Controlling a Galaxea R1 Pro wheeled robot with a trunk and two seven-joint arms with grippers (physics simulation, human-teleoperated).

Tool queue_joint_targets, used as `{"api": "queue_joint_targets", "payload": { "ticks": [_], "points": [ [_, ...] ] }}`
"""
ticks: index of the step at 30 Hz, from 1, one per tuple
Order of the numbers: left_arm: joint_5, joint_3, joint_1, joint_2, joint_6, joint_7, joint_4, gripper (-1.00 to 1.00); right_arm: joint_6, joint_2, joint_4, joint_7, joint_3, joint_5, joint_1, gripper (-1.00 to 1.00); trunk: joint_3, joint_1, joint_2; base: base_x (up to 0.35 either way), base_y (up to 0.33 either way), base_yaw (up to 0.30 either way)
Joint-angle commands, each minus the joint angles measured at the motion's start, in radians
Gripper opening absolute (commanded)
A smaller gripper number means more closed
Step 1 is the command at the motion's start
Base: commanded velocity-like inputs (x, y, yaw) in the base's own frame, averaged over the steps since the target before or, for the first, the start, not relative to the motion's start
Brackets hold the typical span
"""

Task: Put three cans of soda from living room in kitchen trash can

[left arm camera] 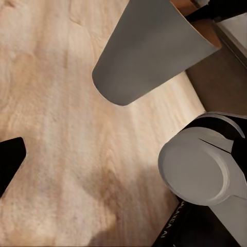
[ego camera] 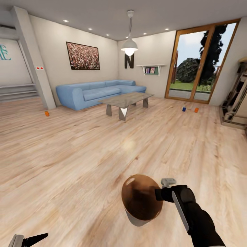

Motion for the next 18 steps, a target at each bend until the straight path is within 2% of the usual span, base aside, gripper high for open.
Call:
{"api": "queue_joint_targets", "payload": {
  "ticks": [1, 10, 18],
  "points": [
    [0.0, 0.0, 0.0, 0.0, 0.0, 0.0, 0.0, 1.0, 0.001, 0.0, 0.0, 0.004, 0.0, -0.023, 0.0, -1.0, 0.0, 0.0, 0.0, 0.348, 0.0, 0.253],
    [0.0, 0.001, 0.0, 0.0, 0.0, -0.001, 0.0, 1.0, 0.001, 0.0, 0.0, 0.004, 0.0, -0.023, 0.001, -1.0, 0.0, 0.0, 0.0, 0.348, 0.006, 0.254],
    [0.0, 0.001, 0.0, 0.0, 0.0, -0.002, 0.0, 1.0, 0.001, 0.0, 0.001, 0.004, 0.0, -0.023, 0.001, -1.0, 0.0, 0.0, 0.0, 0.348, 0.083, 0.254]
  ]
}}
